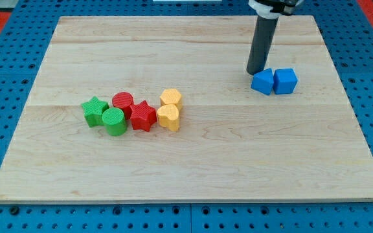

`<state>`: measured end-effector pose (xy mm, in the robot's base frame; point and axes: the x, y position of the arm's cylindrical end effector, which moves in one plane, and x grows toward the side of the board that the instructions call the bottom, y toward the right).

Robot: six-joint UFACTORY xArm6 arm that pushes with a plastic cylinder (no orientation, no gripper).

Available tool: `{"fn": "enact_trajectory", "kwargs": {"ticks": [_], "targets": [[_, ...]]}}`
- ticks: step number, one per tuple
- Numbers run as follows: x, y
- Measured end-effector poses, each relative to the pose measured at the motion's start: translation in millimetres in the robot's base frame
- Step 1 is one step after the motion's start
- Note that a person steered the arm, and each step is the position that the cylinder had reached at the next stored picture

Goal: Slide the blue triangle to the center left

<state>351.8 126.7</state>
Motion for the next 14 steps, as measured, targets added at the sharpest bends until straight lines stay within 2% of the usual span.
{"fn": "enact_trajectory", "kwargs": {"ticks": [1,2,3,9,14], "targets": [[-33.2,8.9],[-36.1,53.0],[-36.1,68.9],[-36.0,79.4],[27.1,53.8]]}}
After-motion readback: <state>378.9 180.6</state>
